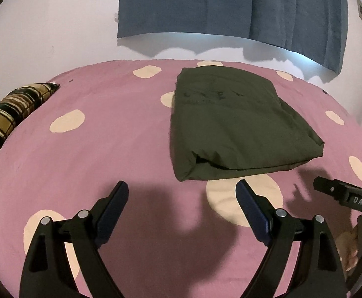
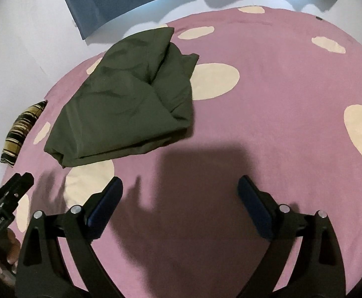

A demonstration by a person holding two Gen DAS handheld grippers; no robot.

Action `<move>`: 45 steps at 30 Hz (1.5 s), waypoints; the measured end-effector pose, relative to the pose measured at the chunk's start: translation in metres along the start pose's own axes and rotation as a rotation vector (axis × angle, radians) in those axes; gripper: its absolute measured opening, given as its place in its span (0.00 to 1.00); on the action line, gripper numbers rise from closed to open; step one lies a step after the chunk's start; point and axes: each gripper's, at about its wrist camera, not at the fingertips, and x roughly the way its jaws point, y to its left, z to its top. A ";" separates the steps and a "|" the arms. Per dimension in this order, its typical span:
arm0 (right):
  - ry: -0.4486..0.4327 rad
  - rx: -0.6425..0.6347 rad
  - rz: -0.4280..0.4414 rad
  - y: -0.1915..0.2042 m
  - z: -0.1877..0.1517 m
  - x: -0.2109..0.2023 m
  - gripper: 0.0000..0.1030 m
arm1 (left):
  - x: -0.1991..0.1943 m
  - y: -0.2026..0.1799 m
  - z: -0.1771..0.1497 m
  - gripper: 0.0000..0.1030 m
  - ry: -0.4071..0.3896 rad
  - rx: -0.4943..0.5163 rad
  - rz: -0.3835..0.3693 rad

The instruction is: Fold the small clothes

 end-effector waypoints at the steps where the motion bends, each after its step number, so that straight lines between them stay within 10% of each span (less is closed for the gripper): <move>1: 0.000 -0.011 -0.008 0.003 -0.001 -0.001 0.91 | -0.001 -0.001 -0.001 0.85 -0.003 0.005 0.004; 45: 0.018 -0.126 -0.066 0.030 -0.015 0.000 0.91 | -0.006 -0.011 -0.005 0.85 0.010 0.004 -0.001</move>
